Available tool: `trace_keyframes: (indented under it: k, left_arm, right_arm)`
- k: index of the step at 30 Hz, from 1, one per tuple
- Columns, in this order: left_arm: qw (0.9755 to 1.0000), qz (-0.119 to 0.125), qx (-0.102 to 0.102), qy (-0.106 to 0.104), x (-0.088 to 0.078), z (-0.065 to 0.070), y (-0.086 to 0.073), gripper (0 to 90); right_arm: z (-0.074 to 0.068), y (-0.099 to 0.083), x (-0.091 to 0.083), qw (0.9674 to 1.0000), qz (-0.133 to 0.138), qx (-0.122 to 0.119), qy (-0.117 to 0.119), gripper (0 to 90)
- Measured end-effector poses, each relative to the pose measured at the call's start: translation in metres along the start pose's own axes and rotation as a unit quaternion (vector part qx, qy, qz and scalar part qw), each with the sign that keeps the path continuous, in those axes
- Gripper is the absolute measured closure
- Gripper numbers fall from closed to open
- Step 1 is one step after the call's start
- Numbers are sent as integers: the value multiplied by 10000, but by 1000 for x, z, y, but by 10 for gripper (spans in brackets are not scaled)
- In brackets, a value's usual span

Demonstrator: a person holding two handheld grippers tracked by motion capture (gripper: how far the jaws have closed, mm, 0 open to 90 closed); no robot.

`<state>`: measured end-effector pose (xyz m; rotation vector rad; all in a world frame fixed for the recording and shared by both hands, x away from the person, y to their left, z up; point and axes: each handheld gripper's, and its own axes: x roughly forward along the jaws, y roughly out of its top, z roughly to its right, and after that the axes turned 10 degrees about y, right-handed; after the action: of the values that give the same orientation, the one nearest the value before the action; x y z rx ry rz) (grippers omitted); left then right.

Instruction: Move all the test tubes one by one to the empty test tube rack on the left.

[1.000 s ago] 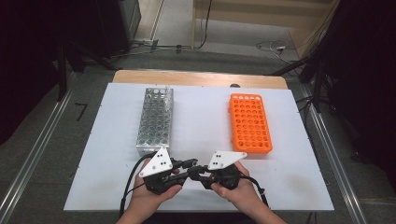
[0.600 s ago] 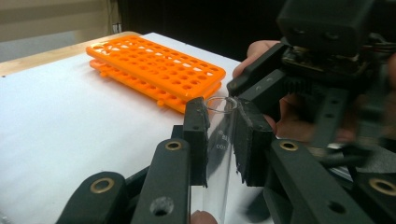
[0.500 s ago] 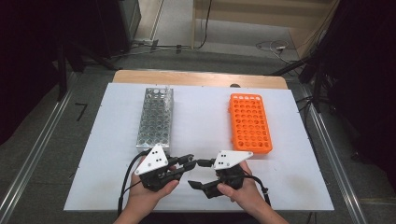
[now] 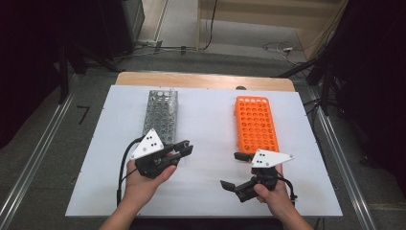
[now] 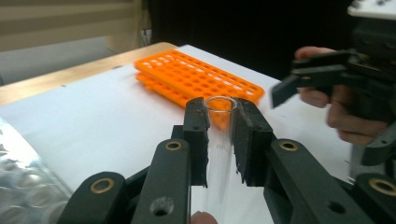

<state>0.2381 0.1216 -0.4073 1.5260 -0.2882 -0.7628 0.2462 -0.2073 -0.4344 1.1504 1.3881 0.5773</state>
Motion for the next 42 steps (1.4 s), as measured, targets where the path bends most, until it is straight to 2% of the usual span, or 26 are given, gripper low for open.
trace_keyframes:
  k: [9,12,19,23,26,28,33,39,42]
  left_arm:
    - [9987,170,-68,470,8,-33,22,768]
    - [9975,194,-71,672,13,-46,29,768]
    - [9940,248,-188,1045,26,-75,36,768]
    - [9922,247,-277,1191,40,-88,37,768]
    - [9903,263,-290,1333,51,-94,36,768]
    - [9888,262,-236,1451,57,-96,35,768]
    - [9867,211,-220,1597,71,-100,28,769]
    - [9826,171,-128,1845,80,-103,24,768]
    - [9814,108,-137,1912,82,-104,21,768]
  right_arm:
    - [16,-29,-47,9981,115,249,-552,0]
    - [22,-38,-62,9965,151,391,-716,0]
    - [36,-59,-86,9934,173,519,-1008,0]
    - [45,-67,-91,9911,165,689,-1124,0]
    - [48,-69,-91,9906,165,727,-1143,0]
    - [47,-69,-91,9908,157,717,-1135,0]
    - [46,-69,-91,9912,163,687,-1116,0]
    - [46,-69,-91,9911,171,703,-1116,0]
    - [46,-69,-92,9913,173,692,-1105,0]
